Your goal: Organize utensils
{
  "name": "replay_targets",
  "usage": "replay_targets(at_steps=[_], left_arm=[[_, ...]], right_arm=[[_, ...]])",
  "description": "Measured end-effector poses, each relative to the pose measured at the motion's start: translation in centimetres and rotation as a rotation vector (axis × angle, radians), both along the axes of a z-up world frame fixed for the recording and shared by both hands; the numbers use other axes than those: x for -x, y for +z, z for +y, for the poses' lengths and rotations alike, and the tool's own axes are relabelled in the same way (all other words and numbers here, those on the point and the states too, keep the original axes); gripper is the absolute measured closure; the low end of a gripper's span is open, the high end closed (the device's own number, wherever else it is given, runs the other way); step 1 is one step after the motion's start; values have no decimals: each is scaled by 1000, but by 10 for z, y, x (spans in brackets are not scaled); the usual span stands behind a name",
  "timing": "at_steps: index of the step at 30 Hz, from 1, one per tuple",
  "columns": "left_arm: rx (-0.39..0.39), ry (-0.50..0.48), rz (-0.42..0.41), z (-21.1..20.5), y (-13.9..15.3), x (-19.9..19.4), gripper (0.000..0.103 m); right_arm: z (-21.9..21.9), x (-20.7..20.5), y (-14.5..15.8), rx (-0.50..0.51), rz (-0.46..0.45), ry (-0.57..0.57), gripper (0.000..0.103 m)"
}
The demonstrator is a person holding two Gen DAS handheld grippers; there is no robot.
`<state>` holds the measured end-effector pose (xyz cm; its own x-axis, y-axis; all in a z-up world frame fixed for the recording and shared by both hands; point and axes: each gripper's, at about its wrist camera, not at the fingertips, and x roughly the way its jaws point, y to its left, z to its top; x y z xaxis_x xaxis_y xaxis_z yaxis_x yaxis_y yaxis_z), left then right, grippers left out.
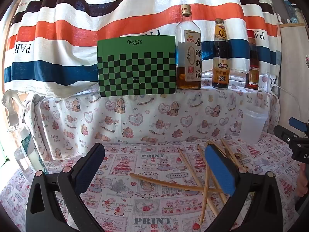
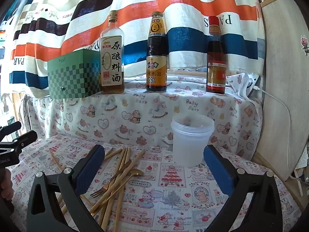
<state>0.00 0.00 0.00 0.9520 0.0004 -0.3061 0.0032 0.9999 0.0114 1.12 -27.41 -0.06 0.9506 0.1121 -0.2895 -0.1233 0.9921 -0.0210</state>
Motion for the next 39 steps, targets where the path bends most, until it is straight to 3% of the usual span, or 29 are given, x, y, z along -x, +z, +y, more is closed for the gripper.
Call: replay_targets(at_steps=[39], left_arm=[[-2,0,1,1,1,-1,0]], right_arm=[[1,-1,-1,1,9,0,0]])
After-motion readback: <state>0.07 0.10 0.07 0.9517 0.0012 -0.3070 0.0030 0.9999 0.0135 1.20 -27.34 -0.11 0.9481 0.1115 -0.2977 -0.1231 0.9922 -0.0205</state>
